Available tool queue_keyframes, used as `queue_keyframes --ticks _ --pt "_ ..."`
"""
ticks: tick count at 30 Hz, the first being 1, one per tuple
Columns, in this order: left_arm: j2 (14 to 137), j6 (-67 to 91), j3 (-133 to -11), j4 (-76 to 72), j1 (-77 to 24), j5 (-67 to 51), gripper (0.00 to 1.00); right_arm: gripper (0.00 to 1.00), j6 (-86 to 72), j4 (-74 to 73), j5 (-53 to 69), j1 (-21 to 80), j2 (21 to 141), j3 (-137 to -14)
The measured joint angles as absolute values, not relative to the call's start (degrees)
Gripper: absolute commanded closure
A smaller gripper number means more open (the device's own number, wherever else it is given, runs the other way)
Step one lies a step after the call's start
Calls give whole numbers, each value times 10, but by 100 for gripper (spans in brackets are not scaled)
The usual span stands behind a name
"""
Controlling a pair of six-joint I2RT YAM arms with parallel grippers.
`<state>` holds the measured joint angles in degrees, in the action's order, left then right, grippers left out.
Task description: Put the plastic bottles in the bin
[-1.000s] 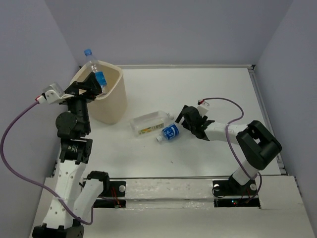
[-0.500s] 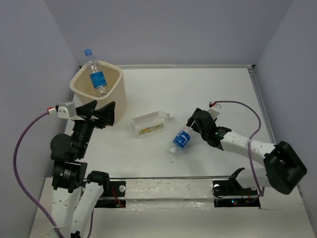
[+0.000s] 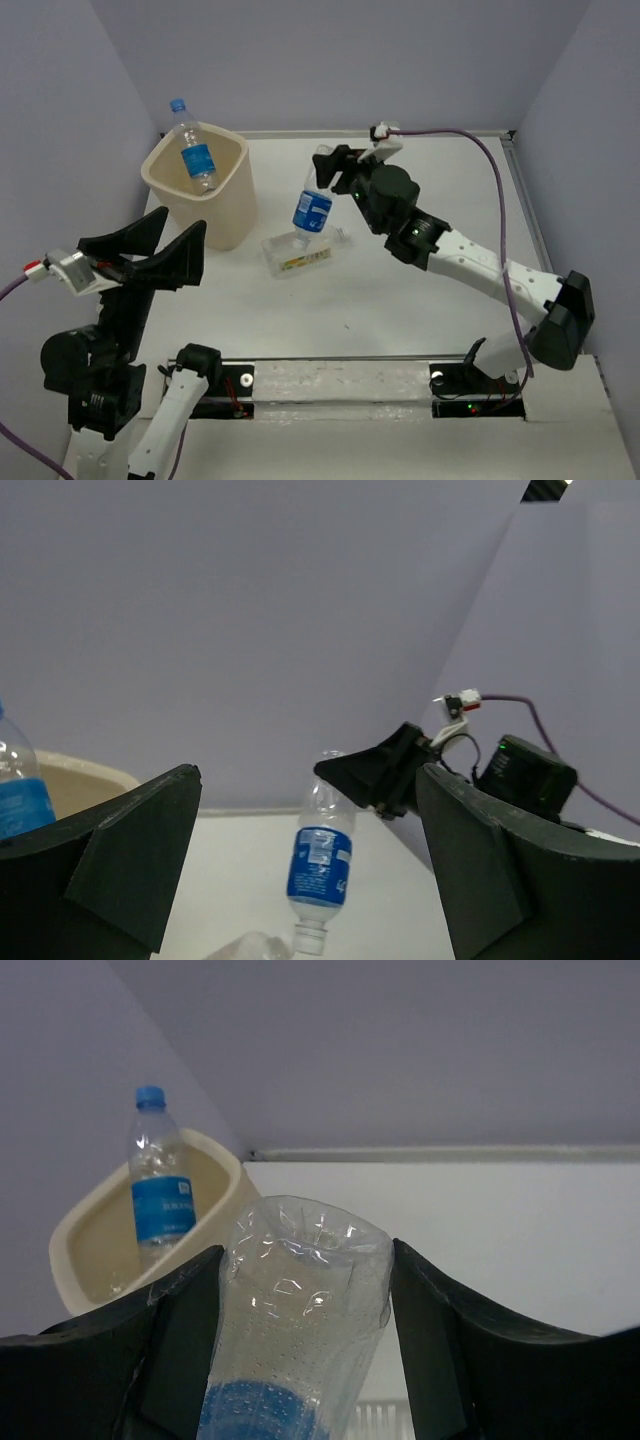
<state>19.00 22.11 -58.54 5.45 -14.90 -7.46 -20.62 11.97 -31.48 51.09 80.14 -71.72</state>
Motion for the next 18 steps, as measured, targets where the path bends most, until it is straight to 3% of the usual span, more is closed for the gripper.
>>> queue_keyframes --ticks 10,18 --pt "147 206 -538 19 -188 23 1 67 -35 285 -218 516 1077 -1067" --pt "143 184 -455 25 -218 103 1 67 38 337 -160 518 1355 -1442"
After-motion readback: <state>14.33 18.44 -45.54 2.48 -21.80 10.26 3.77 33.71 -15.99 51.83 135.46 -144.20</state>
